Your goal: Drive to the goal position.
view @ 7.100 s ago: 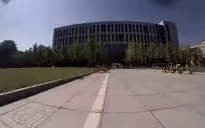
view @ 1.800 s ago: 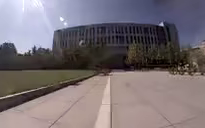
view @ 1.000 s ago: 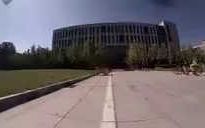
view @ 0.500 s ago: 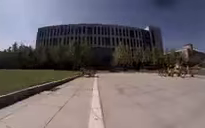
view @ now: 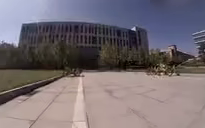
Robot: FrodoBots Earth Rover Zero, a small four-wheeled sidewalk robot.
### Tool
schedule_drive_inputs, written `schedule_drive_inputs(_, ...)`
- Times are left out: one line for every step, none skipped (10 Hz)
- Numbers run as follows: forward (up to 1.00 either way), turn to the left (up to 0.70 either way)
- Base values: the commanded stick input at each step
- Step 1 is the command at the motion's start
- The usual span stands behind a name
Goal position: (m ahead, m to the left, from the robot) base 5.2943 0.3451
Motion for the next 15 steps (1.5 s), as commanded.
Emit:
schedule_drive_inputs(0.70, 0.00)
schedule_drive_inputs(0.70, 0.00)
schedule_drive_inputs(0.70, 0.00)
schedule_drive_inputs(0.70, 0.00)
schedule_drive_inputs(0.70, 0.00)
schedule_drive_inputs(0.70, 0.00)
schedule_drive_inputs(0.70, 0.00)
schedule_drive_inputs(0.70, 0.00)
schedule_drive_inputs(0.70, 0.00)
schedule_drive_inputs(0.70, 0.00)
schedule_drive_inputs(0.70, 0.25)
schedule_drive_inputs(0.70, 0.35)
schedule_drive_inputs(0.70, 0.35)
schedule_drive_inputs(0.70, 0.35)
schedule_drive_inputs(0.70, 0.35)
